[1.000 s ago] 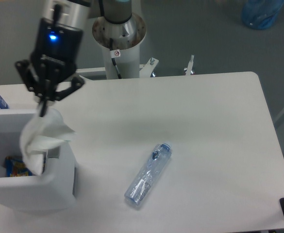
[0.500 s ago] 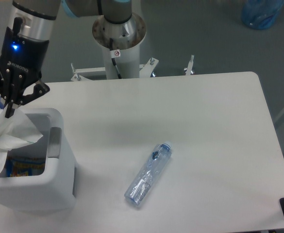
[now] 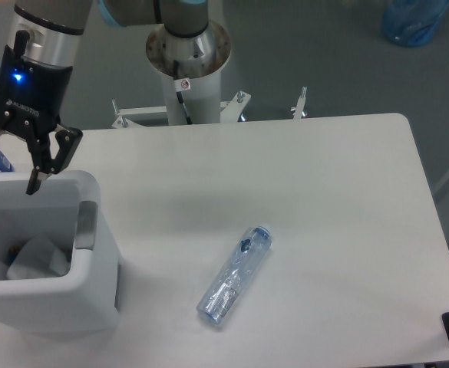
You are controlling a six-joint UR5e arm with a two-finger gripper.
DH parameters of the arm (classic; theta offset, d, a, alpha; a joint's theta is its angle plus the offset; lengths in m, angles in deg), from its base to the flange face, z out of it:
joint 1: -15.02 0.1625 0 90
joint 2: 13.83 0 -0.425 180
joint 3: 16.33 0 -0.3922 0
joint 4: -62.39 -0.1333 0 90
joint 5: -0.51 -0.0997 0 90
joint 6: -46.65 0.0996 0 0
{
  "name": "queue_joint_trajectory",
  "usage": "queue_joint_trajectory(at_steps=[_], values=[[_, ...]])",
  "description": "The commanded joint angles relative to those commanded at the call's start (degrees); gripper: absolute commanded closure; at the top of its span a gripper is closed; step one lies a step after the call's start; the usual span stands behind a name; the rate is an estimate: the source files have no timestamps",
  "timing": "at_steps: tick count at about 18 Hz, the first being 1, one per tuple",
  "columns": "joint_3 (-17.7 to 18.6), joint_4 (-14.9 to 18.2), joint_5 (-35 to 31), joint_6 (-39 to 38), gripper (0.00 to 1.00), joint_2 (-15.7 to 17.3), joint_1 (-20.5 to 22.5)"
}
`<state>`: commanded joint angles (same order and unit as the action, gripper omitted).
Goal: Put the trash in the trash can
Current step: 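Open the gripper to drop the tissue into the bin, then move the open gripper over the clear plastic water bottle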
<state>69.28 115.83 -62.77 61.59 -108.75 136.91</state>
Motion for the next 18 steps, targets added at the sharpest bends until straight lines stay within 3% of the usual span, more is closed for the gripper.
queue_joint_trajectory(at_steps=[4,8,13,18], values=[[0.09,0.00,0.00,-0.09,0.00,-0.35,7.20],[0.53,-0.53,-0.26,1.23,0.00,-3.07,14.85],[0.26,-0.44,-1.92,9.30,0.00,-6.06,18.46],[0.09,-0.35,-11.06,16.60,0.00,-11.07,18.38]])
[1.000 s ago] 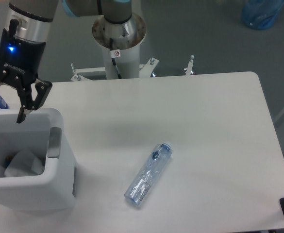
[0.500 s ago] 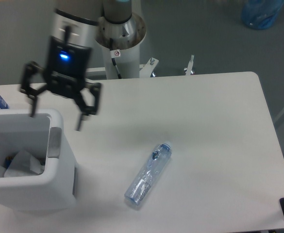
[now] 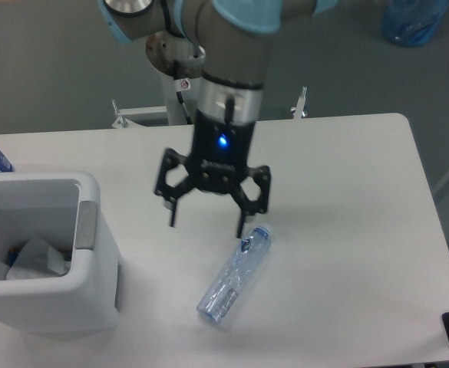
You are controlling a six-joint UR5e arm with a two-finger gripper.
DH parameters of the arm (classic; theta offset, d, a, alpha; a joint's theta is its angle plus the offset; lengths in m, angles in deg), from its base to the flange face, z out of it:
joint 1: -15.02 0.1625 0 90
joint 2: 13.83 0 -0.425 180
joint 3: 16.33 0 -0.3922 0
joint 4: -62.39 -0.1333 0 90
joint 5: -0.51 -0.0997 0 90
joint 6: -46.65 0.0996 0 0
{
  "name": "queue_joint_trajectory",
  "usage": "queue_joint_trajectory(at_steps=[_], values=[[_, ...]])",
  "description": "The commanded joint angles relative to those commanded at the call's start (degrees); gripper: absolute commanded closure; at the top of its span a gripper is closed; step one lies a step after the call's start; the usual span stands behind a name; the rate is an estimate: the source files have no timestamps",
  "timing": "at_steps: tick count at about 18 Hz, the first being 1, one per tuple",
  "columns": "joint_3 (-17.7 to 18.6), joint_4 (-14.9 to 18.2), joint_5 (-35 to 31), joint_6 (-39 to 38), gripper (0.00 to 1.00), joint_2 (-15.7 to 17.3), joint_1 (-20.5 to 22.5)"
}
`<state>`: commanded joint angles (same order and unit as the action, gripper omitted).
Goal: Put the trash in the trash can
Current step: 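Move the open gripper over the clear plastic water bottle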
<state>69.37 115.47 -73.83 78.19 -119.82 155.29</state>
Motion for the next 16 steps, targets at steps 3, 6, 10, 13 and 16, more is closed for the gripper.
queue_joint_trajectory(at_steps=[3,6,10,13,16], values=[[-0.44,-0.09,-0.98,3.77,0.00,-3.86,0.00],[-0.36,0.18,-5.81,11.23,0.01,-6.77,-0.26],[0.35,0.62,-7.04,21.51,0.01,-9.23,-0.35],[-0.35,0.79,-7.57,26.90,0.01,-11.52,-1.49],[0.08,1.14,-9.23,26.91,0.01,-13.45,-3.60]])
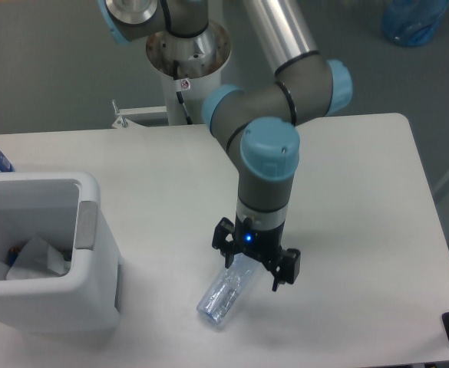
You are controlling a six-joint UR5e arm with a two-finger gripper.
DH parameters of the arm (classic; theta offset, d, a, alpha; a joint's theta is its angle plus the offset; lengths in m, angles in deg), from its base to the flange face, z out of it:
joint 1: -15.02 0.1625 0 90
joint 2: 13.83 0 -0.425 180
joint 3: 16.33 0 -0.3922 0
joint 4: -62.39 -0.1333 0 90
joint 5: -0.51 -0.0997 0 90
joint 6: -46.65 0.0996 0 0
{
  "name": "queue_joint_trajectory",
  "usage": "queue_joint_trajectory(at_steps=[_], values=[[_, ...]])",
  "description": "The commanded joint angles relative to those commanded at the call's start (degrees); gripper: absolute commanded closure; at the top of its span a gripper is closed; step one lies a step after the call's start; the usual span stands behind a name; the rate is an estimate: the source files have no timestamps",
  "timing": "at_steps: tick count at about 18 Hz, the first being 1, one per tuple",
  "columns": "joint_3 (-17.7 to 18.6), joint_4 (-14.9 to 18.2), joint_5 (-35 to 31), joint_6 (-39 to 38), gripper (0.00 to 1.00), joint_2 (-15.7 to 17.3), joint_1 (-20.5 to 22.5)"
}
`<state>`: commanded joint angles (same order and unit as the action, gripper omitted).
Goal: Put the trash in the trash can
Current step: 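Move the open gripper over the clear plastic water bottle, then lower the gripper around the bottle's middle and close on it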
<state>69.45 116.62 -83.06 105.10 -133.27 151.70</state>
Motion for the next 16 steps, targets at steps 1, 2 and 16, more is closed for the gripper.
queue_joint_trajectory(at_steps=[1,2,16], values=[[0.09,0.00,-0.70,-0.26,0.01,-0.44,-0.79],[0.09,0.00,-0.80,-0.52,0.01,-0.53,-1.41],[0.35,-0.88,-0.18,-8.61,0.00,-4.75,-3.44]])
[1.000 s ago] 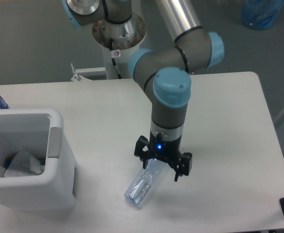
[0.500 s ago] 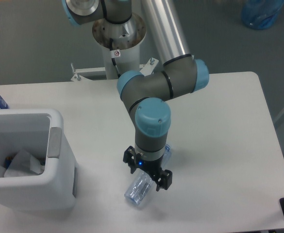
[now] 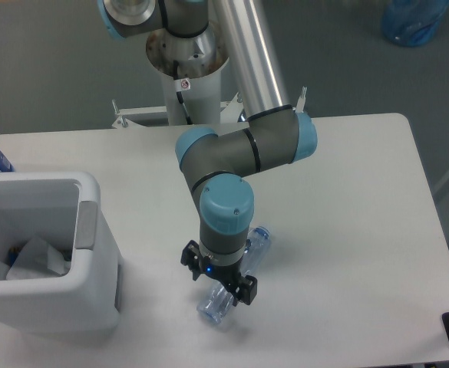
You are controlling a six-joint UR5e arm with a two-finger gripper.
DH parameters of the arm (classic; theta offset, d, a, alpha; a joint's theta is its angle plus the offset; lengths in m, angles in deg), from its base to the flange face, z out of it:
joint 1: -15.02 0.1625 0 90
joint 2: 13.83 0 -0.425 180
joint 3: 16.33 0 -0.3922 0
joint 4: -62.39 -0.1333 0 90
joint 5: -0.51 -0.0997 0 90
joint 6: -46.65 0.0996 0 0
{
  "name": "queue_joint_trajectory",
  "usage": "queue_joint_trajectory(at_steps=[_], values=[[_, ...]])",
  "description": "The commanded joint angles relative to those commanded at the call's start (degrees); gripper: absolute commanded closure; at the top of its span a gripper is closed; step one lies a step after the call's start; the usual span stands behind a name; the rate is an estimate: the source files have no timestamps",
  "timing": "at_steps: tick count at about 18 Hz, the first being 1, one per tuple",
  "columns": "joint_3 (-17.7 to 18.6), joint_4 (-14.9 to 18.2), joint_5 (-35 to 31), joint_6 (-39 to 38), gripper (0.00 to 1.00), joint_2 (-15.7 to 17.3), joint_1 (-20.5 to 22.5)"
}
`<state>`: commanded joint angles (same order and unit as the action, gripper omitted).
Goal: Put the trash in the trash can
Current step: 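Lower the gripper around the bottle's middle and close on it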
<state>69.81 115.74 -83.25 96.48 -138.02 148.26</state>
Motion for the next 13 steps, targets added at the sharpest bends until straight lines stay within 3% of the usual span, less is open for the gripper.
queue_joint_trajectory(at_steps=[13], values=[[-0.18,-0.79,0.00,-0.18,0.00,-1.50,-0.09]])
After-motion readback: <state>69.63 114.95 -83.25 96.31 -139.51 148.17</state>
